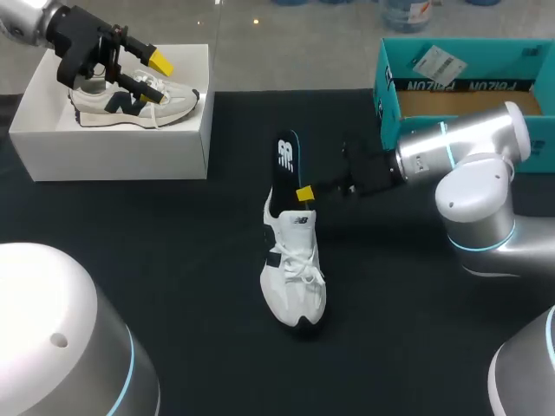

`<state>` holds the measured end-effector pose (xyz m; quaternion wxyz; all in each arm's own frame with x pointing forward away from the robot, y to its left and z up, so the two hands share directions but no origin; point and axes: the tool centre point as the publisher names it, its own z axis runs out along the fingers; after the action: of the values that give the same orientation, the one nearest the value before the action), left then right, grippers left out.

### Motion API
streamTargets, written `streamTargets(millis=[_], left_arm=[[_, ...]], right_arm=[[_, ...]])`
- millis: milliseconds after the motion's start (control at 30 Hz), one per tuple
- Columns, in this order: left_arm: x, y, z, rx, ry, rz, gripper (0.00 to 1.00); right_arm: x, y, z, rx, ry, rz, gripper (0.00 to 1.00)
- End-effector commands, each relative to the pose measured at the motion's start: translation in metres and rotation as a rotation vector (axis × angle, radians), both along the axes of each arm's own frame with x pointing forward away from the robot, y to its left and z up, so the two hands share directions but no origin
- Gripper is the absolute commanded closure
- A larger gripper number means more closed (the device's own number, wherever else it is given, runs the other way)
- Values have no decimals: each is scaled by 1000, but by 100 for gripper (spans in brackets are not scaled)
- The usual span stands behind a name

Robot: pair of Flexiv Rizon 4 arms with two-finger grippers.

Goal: Take the shoe out of the shoebox, open the shoe tongue, remove and reinsert the insole, then place the shoe into the shoebox

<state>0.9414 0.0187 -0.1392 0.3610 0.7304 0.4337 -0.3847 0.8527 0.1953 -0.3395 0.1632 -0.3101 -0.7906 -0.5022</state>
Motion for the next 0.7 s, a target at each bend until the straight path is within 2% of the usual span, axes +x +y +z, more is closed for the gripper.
streamTargets(millis=[33, 333, 367, 400, 433, 533, 700], left_arm=[[1, 0, 0, 3, -1, -3, 0], [1, 0, 0, 3, -1, -3, 0], [1, 0, 0, 3, -1, -3, 0], [1, 0, 0, 3, -1, -3, 0], [1, 0, 0, 3, -1, -3, 0], [1, 0, 0, 3, -1, -3, 0], [1, 0, 0, 3, -1, -3, 0]], right_arm=[[-6, 0, -4, -8, 26, 10, 100], [-19, 3, -13, -22, 68, 27, 100], [-18, 3, -11, -24, 58, 20, 89], [-17, 3, -8, -25, 48, 13, 62], [-15, 2, -4, -31, 35, 10, 56], [-8, 1, 5, -38, 5, 6, 55], [8, 3, 10, -46, -21, 21, 59]])
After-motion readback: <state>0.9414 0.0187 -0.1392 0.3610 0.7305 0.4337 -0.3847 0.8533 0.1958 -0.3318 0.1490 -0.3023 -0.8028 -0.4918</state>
